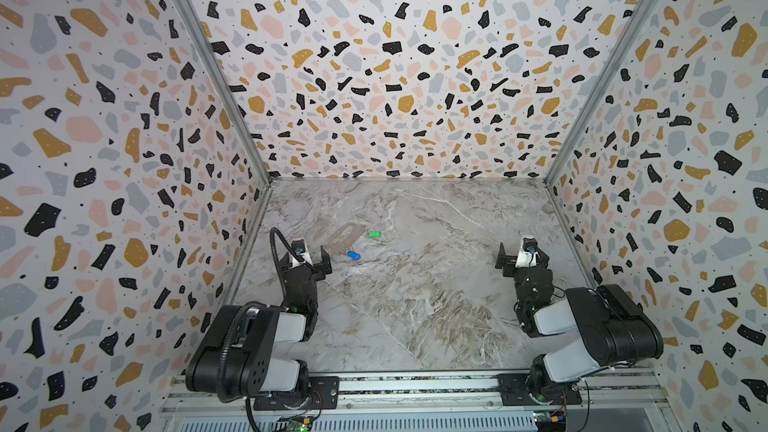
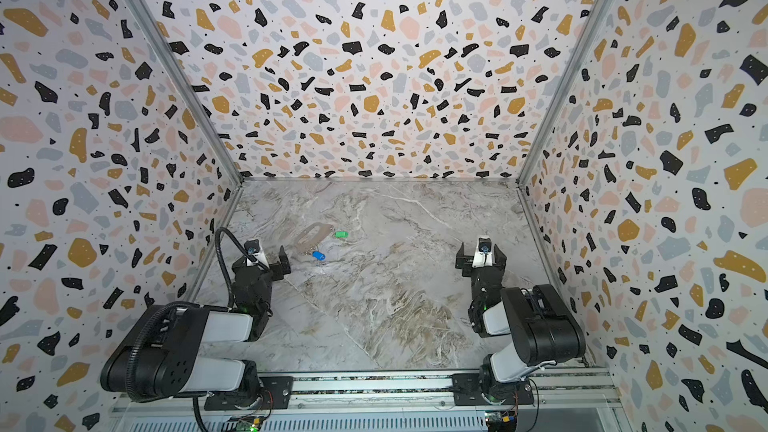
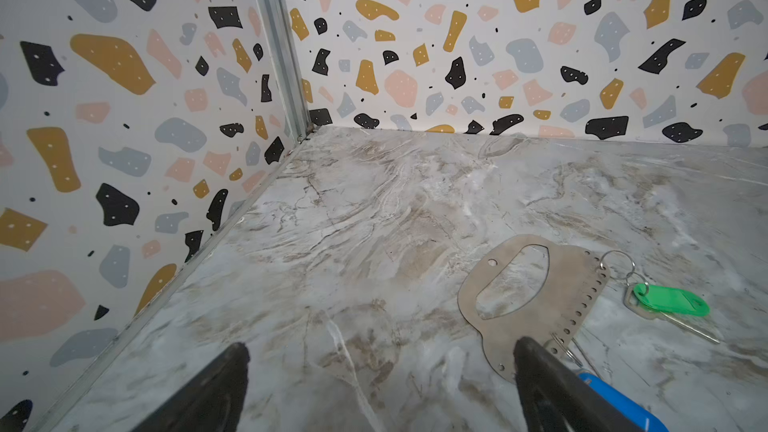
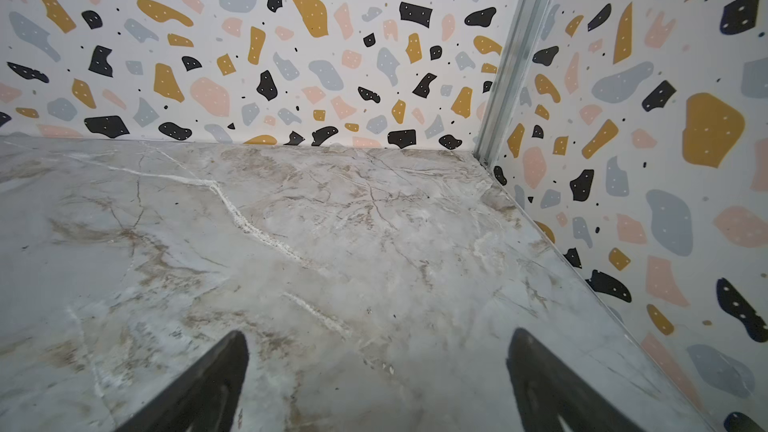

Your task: Remove the keys from the keyring

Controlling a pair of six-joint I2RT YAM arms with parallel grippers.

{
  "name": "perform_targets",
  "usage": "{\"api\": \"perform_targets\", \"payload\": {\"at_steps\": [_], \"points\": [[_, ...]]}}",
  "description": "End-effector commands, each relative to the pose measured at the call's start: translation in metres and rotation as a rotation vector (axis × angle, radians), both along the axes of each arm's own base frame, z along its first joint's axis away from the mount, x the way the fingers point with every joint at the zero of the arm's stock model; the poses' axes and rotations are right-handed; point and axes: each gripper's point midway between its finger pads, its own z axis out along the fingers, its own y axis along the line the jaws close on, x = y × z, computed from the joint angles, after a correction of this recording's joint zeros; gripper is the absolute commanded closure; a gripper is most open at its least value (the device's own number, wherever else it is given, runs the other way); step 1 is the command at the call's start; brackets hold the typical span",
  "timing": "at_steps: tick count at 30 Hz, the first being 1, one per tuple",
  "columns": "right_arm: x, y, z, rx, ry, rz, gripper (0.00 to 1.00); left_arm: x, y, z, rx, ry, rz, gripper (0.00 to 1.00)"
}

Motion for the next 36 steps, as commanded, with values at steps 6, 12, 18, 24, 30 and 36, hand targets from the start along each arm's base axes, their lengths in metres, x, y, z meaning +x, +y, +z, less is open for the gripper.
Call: {"api": "perform_targets", "payload": {"at_steps": [6, 12, 18, 24, 30, 36], "points": [[0.001, -0.001, 0.007, 0.003, -0.027, -0.005, 0.01, 0.004, 0.003, 0.018, 0.004, -0.060, 0.016, 0.00], [0.002, -0.004, 0.007, 0.024, -0.022, 0.005, 0.01, 0.004, 0.003, 0.018, 0.003, -0.059, 0.020, 0.01], [0.001, -0.007, 0.007, 0.030, -0.025, -0.009, 0.01, 0.004, 0.003, 0.018, 0.004, -0.059, 0.020, 0.00], [0.001, -0.006, 0.007, 0.021, -0.028, -0.010, 0.01, 0.003, 0.003, 0.018, 0.007, -0.062, 0.026, 0.00], [-0.002, 0.000, 0.010, -0.004, -0.040, -0.003, 0.01, 0.003, 0.003, 0.019, 0.008, -0.064, 0.029, 0.00], [-0.007, 0.006, 0.017, -0.023, -0.062, 0.024, 0.01, 0.009, 0.006, 0.028, 0.003, -0.046, 0.058, 0.00]]}}
